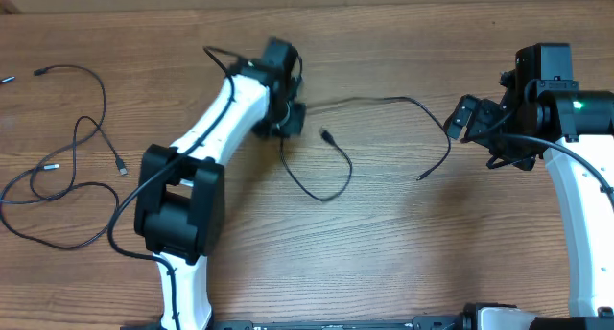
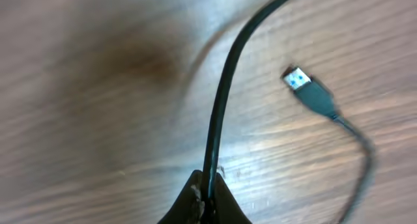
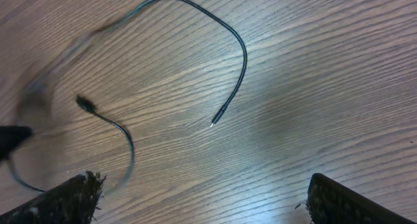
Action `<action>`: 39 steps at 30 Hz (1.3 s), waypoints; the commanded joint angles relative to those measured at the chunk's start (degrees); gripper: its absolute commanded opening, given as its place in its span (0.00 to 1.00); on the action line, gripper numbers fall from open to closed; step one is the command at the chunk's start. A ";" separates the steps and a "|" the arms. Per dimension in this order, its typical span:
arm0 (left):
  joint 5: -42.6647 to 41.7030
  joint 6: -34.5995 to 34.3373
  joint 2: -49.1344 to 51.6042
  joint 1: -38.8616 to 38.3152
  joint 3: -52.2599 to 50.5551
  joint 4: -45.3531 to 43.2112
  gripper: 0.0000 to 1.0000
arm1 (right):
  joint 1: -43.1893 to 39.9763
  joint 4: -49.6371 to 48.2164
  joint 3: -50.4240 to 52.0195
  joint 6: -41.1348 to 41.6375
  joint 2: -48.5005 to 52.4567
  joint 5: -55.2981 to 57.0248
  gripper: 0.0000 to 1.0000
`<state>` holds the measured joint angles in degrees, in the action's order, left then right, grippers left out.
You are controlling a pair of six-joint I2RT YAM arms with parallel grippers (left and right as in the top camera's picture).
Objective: Untangle cables
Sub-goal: 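Drag the USB cable to the left side with the left gripper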
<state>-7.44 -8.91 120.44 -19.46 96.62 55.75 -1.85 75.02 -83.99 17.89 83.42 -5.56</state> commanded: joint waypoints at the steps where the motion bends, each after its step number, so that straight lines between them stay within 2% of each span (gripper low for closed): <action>1: 2.86 0.15 -4.33 3.23 10.08 1.68 0.04 | -0.15 -0.17 0.04 0.04 -0.37 -0.09 1.00; 8: 5.09 0.11 -8.81 11.32 27.69 5.99 0.04 | -0.15 -0.17 0.04 0.04 -0.37 -0.09 1.00; 13: 4.87 -0.13 -13.05 22.16 40.15 9.70 0.04 | -0.15 -0.17 0.04 0.04 -0.37 -0.09 1.00; 16: 5.49 -0.11 -15.74 28.48 44.28 11.28 0.04 | -0.15 -0.20 0.04 0.04 -0.37 -0.09 1.00; 20: 6.40 -0.11 -19.80 37.81 45.77 11.78 0.04 | -0.15 -0.17 0.04 0.04 -0.37 -0.09 1.00; 26: 6.51 -0.13 -21.09 47.01 45.57 13.33 0.04 | -0.15 -0.17 0.04 0.04 -0.37 -0.09 1.00; 33: 8.52 -0.09 -19.10 48.70 40.72 14.25 0.04 | -0.15 -0.17 0.04 0.04 -0.37 -0.09 1.00; 34: 8.50 -0.11 -18.67 48.70 40.13 14.25 0.07 | -0.15 -0.17 0.04 0.04 -0.37 -0.09 1.00; 35: 8.50 -0.13 -18.08 48.70 39.52 14.16 0.20 | -0.15 -0.17 0.04 0.04 -0.37 -0.09 1.00; 37: 8.48 -0.13 -16.87 48.70 38.75 14.12 0.68 | -0.15 -0.17 0.04 0.04 -0.37 -0.09 1.00; 38: 8.46 -0.13 -16.17 48.70 38.42 14.12 0.85 | -0.15 -0.17 0.04 0.04 -0.37 -0.09 1.00; 39: 8.46 -0.13 -15.61 48.70 38.23 14.21 0.93 | -0.15 -0.17 0.04 0.04 -0.37 -0.09 1.00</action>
<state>0.10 -8.88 102.54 29.04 135.94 70.17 -1.85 75.07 -83.99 17.96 83.42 -5.56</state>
